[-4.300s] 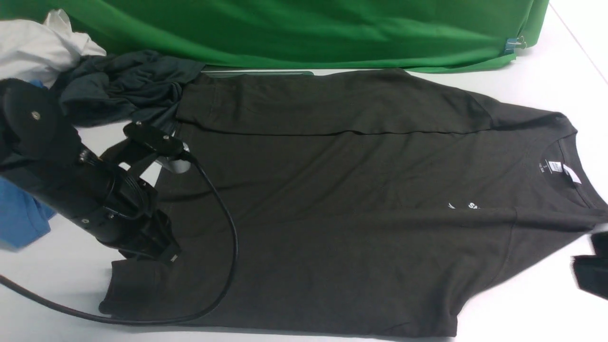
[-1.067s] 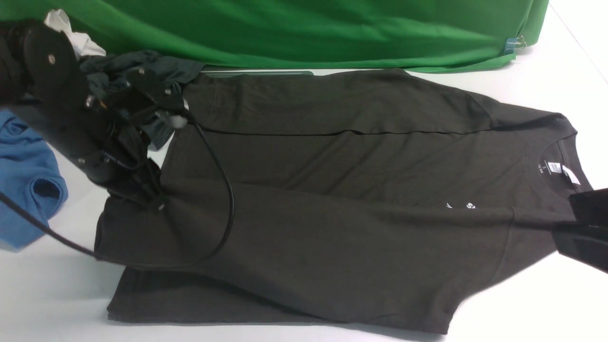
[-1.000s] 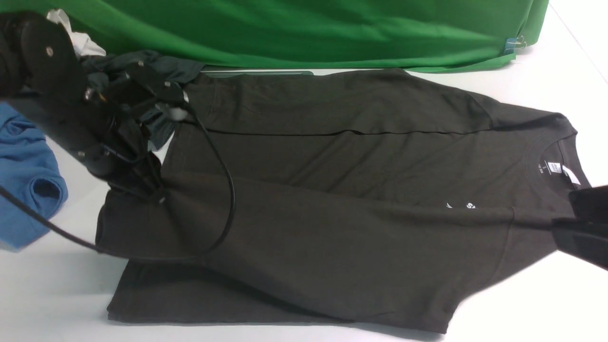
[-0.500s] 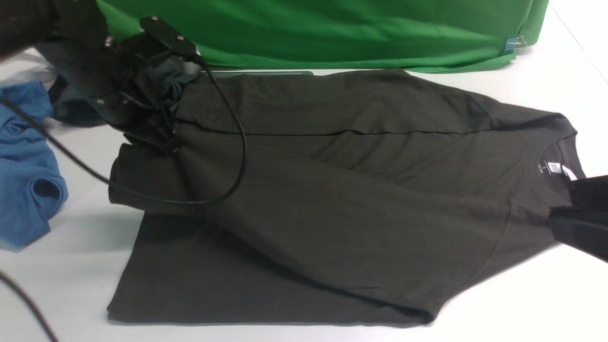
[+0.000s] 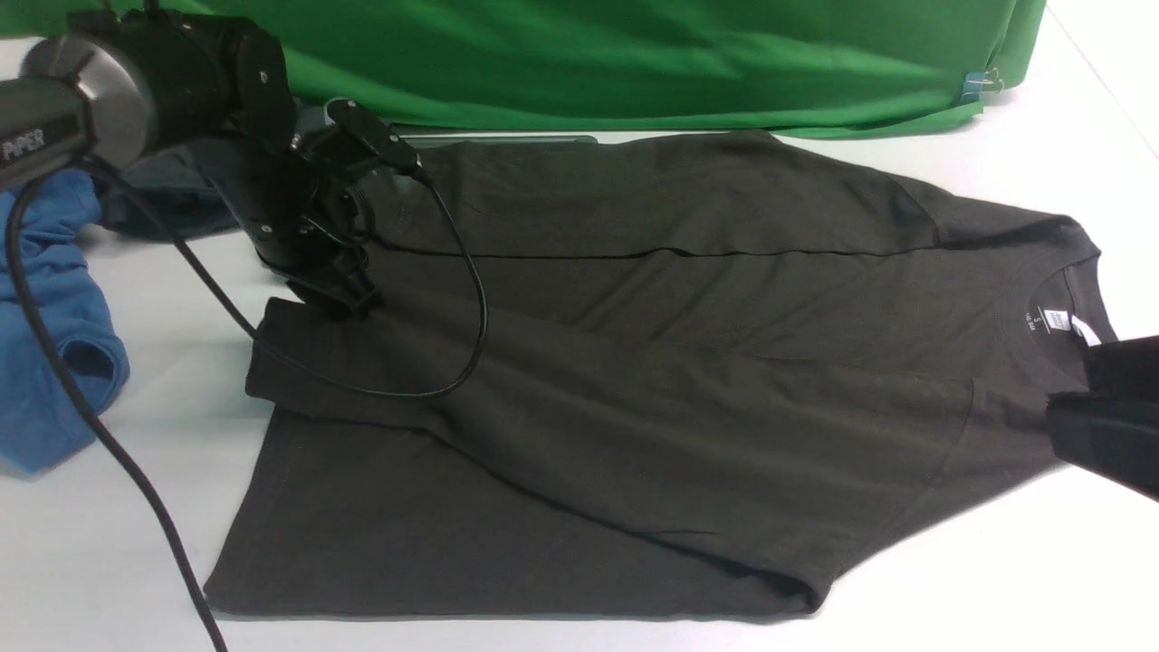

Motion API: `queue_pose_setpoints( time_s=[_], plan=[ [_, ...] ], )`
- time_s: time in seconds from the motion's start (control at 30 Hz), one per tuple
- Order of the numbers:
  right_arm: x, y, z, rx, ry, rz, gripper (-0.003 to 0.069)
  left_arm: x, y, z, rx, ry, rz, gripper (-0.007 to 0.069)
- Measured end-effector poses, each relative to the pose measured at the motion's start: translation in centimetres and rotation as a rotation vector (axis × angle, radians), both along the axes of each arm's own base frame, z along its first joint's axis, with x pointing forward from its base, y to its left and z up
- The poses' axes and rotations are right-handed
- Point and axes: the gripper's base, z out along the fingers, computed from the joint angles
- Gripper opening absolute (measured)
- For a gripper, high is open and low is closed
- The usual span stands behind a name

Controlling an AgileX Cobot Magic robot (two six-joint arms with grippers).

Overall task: Fold a long-sleeved shirt on a white desktop.
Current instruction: 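Fold the left side of the black T-shirt inward over its body, then grab the top left corner of the dark shirt with the left gripper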

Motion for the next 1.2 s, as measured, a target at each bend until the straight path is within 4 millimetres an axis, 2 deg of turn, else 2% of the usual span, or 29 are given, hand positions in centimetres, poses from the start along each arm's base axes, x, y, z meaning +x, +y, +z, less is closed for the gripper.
queue_pose_setpoints(
  time_s=[0.07, 0.13, 0.17, 0.2, 0.23, 0.33, 0.43, 0.47, 0.57, 0.63, 0.7, 0.77, 0.87, 0.93, 1.0, 1.2],
  plan=[
    [0.0, 0.0, 0.0, 0.001, 0.001, -0.001, 0.0239, 0.1, 0.1, 0.0, 0.013, -0.011, -0.006, 0.0160],
    [0.0, 0.0, 0.0, 0.003, 0.003, -0.003, 0.0239, 0.3, 0.4, 0.1, 0.055, -0.033, -0.018, 0.0262],
    [0.0, 0.0, 0.0, 0.003, 0.003, -0.003, 0.0239, 0.4, 0.5, 0.2, 0.060, -0.036, -0.016, 0.0271],
    [0.0, 0.0, 0.0, 0.004, 0.003, -0.004, 0.0239, 0.4, 0.7, 0.2, 0.077, -0.040, 0.001, 0.0343],
    [0.0, 0.0, 0.0, 0.004, 0.003, -0.004, 0.0239, 0.4, 0.7, 0.2, 0.078, -0.040, 0.005, 0.0362],
    [0.2, -0.2, 0.0, 0.001, -0.001, -0.035, 0.0239, 0.1, 0.9, 1.1, 0.062, -0.049, 0.107, 0.0510],
    [0.3, -0.4, 0.0, -0.005, -0.009, -0.056, 0.0239, -0.5, 0.8, 2.8, 0.046, -0.072, 0.153, 0.0543],
    [0.4, -0.4, 0.0, -0.005, -0.010, -0.063, 0.0239, -1.0, 0.6, 3.9, 0.043, -0.083, 0.156, 0.0532],
    [0.4, -0.4, 0.1, -0.003, -0.017, -0.066, 0.0239, -2.2, -0.1, 6.7, 0.038, -0.125, 0.135, 0.0409],
    [0.6, -0.2, 0.1, -0.012, -0.033, -0.054, 0.0239, -2.8, -0.5, 8.0, 0.046, -0.151, 0.074, 0.0251],
    [1.0, 0.2, 0.2, -0.016, -0.067, -0.037, 0.0239, -2.9, -0.7, 8.5, 0.063, -0.163, -0.006, 0.0113],
    [1.6, 0.8, 0.6, 0.005, -0.099, -0.028, 0.0239, -2.5, -0.9, 8.1, 0.098, -0.176, -0.155, 0.0039],
    [2.3, 1.5, 1.1, 0.021, -0.118, -0.025, 0.0239, -1.4, -1.1, 7.2, 0.106, -0.223, -0.246, 0.0029],
    [2.9, 2.1, 1.6, 0.020, -0.121, -0.023, 0.0239, 0.5, -1.4, 5.6, 0.095, -0.314, -0.302, 0.0076],
    [3.1, 2.3, 1.7, 0.012, -0.118, -0.021, 0.0239, 1.2, -1.5, 4.7, 0.101, -0.345, -0.324, 0.0113],
    [3.3, 2.3, 1.8, -0.027, -0.127, -0.015, 0.0239, 4.0, -1.7, -0.6, 0.188, -0.401, -0.514, 0.0360]
  ],
)
